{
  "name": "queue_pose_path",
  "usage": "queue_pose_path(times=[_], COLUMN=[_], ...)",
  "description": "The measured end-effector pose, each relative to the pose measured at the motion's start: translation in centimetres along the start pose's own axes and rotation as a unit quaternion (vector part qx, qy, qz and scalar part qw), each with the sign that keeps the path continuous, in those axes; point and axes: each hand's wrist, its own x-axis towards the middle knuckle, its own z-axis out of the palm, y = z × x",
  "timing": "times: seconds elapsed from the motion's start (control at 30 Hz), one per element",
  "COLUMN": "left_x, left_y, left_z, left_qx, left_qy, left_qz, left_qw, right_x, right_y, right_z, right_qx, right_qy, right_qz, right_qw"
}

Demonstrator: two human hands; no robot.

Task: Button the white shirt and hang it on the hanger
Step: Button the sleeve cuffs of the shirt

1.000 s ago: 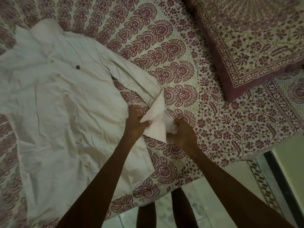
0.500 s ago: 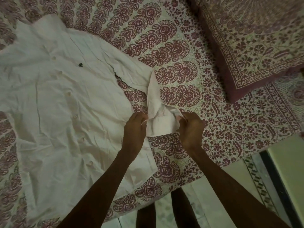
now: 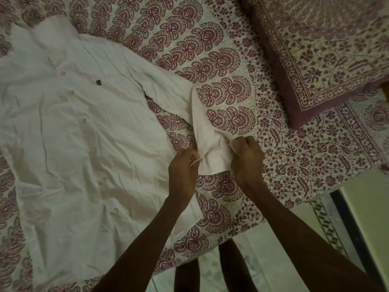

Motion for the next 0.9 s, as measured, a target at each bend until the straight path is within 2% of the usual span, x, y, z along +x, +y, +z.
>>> queue_pose_path(times=[0.2, 0.3, 0.37, 0.53, 0.6, 0.7, 0.77, 0.9], left_x=[0.3, 0.5, 0.8, 1.7, 1.5, 0.1, -0.7, -1.0], left_y=[-0.8, -1.3, -1.7, -1.5, -0.9, -0.3, -0.3, -0.1], left_z=[1.5, 1.3, 0.8, 0.0, 0.2, 1.1, 2.2, 2.9], left_qx=[0.009, 0.040, 0.081, 0.186, 0.191, 0.253, 0.281, 0.313], left_qy=[-0.060, -0.098, -0.101, -0.041, -0.056, -0.136, -0.175, -0.189], left_qz=[-0.101, -0.139, -0.138, -0.049, 0.038, 0.159, 0.165, 0.157], left_qw=[0.993, 0.985, 0.982, 0.980, 0.979, 0.945, 0.929, 0.918], right_x=[-0.7, -1.0, -1.1, -1.7, -1.3, -0.7, -0.2, 0.5], right_y=[-0.1, 0.3, 0.5, -0.4, -0.3, 0.5, 1.1, 2.1], right_z=[1.8, 3.1, 3.5, 3.9, 4.1, 4.0, 3.5, 2.9], right_qx=[0.125, 0.085, 0.017, -0.072, -0.024, 0.121, 0.167, 0.181], right_qy=[-0.156, -0.193, -0.195, -0.192, -0.201, -0.201, -0.216, -0.246], right_qz=[-0.025, -0.050, -0.082, -0.062, -0.020, 0.051, 0.048, 0.023], right_qw=[0.980, 0.976, 0.977, 0.977, 0.979, 0.971, 0.961, 0.952])
